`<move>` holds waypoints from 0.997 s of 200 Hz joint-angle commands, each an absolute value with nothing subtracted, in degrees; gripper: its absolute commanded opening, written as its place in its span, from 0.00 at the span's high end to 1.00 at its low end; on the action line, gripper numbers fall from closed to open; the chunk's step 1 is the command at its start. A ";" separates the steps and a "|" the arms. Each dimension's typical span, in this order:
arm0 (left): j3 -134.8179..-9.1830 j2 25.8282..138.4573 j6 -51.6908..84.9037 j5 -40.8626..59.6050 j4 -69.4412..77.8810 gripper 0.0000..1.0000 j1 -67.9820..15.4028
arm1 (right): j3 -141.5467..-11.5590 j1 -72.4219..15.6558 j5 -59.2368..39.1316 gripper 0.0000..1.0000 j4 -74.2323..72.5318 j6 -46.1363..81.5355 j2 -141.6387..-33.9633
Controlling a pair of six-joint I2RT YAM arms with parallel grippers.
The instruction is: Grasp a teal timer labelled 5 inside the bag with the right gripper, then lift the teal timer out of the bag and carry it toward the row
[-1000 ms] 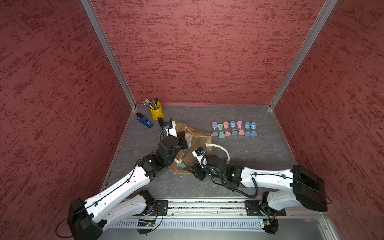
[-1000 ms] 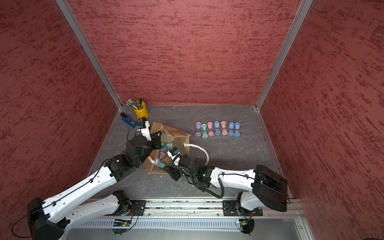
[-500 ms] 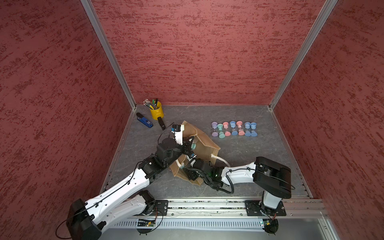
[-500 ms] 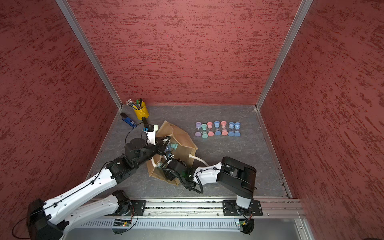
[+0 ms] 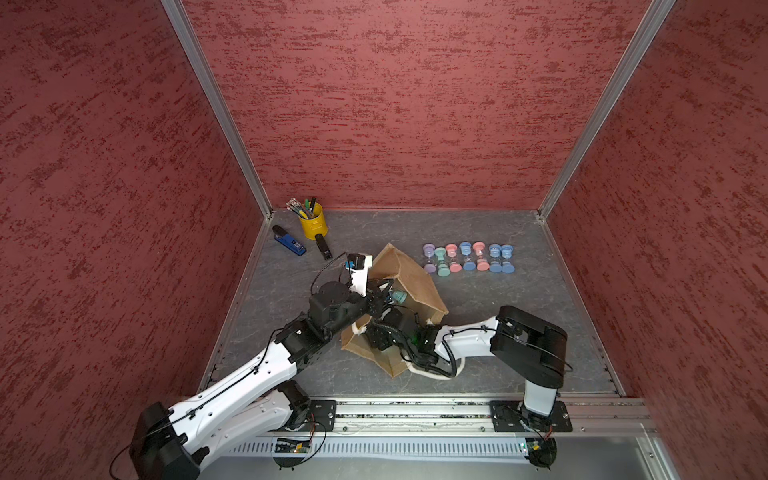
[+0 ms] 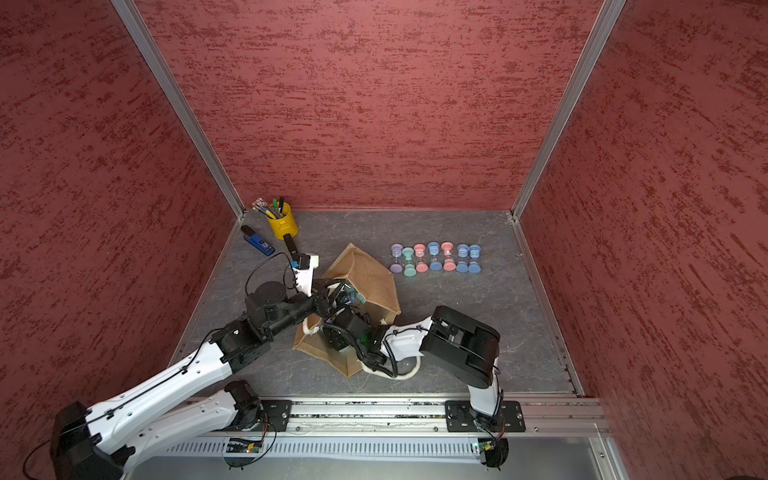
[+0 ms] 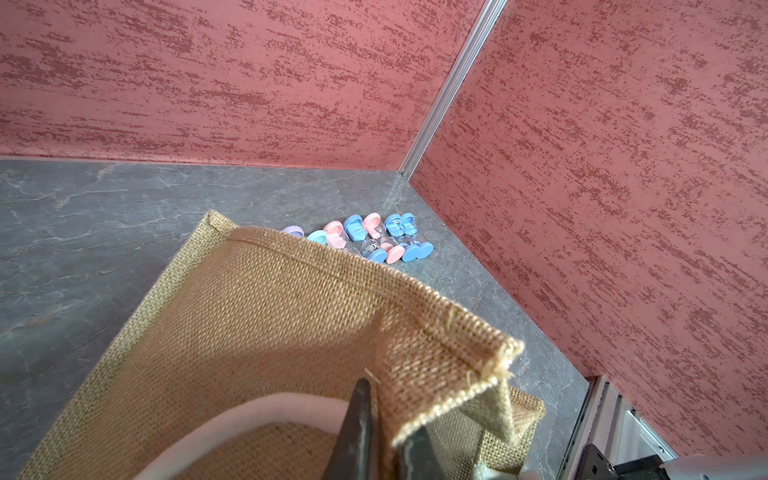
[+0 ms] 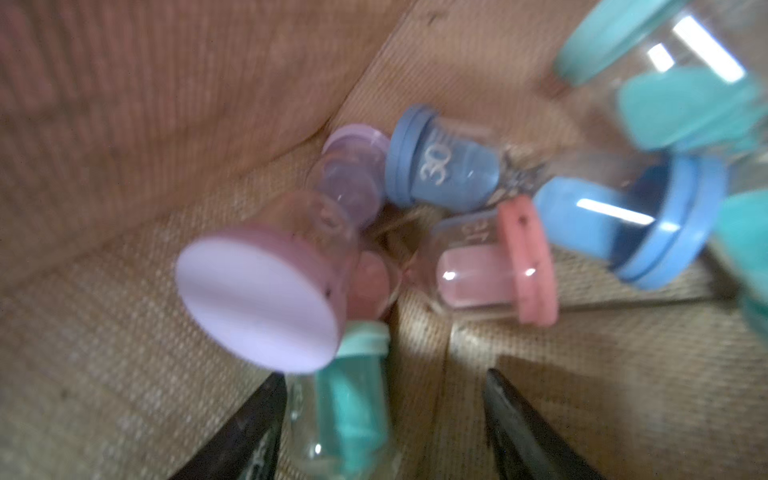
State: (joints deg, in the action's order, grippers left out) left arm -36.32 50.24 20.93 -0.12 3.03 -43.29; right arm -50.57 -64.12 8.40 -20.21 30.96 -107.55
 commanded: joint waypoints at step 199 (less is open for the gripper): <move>-31.94 49.60 29.92 -21.13 11.17 1.00 -44.10 | -46.52 -62.38 -0.58 0.82 -19.75 38.88 -92.89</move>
